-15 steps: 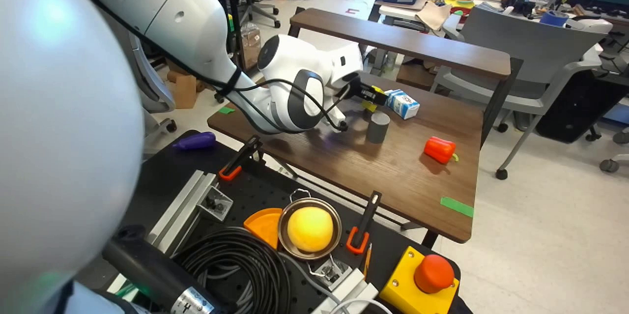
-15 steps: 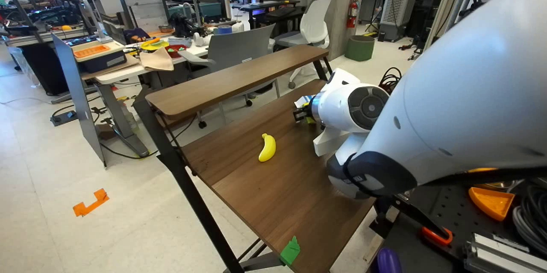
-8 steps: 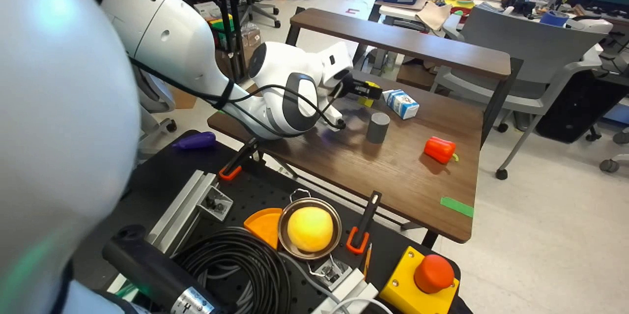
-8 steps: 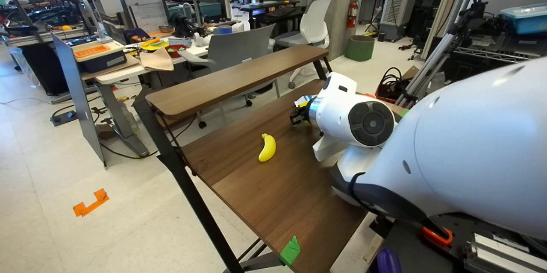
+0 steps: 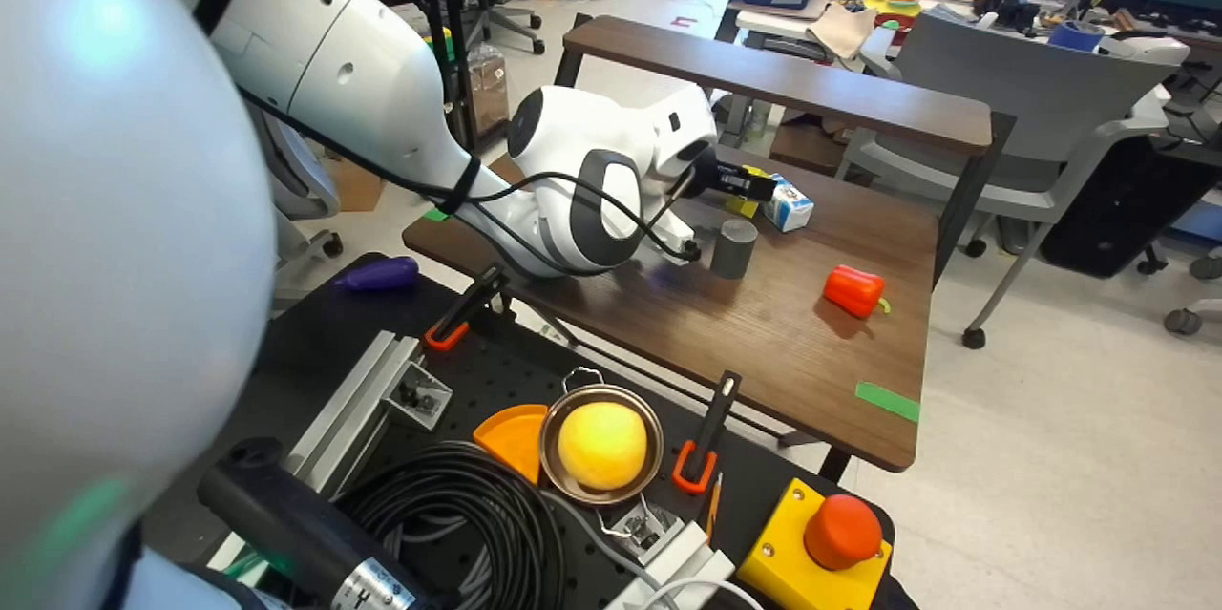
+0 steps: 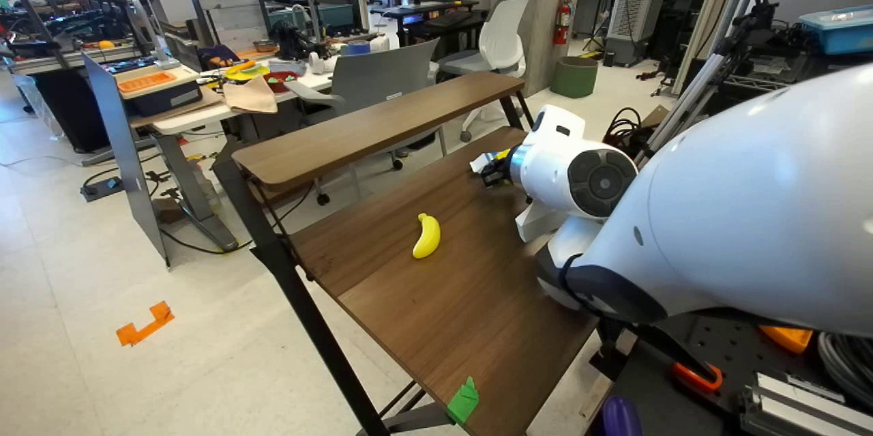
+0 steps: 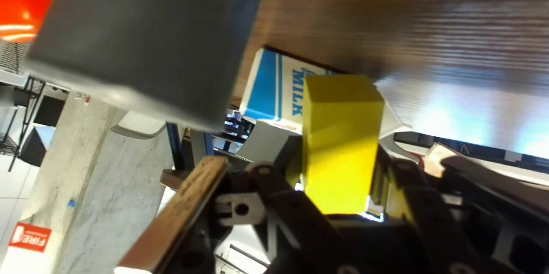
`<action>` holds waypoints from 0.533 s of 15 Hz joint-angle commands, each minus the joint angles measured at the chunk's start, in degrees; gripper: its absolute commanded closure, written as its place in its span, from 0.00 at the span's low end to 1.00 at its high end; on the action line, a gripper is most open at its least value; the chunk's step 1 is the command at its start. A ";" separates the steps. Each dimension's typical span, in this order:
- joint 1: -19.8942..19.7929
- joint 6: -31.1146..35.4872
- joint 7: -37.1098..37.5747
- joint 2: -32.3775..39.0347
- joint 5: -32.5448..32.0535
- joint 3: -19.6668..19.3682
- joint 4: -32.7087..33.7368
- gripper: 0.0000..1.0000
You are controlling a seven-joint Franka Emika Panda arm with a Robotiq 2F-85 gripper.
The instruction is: Move the yellow rectangular block to the right
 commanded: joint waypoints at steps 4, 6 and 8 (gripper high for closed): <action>-3.11 11.08 -6.25 0.00 6.48 2.64 -0.37 0.24; -3.33 11.14 -6.33 0.00 7.23 2.94 -0.21 0.09; -3.35 11.10 -6.30 0.00 7.80 3.14 -0.14 0.00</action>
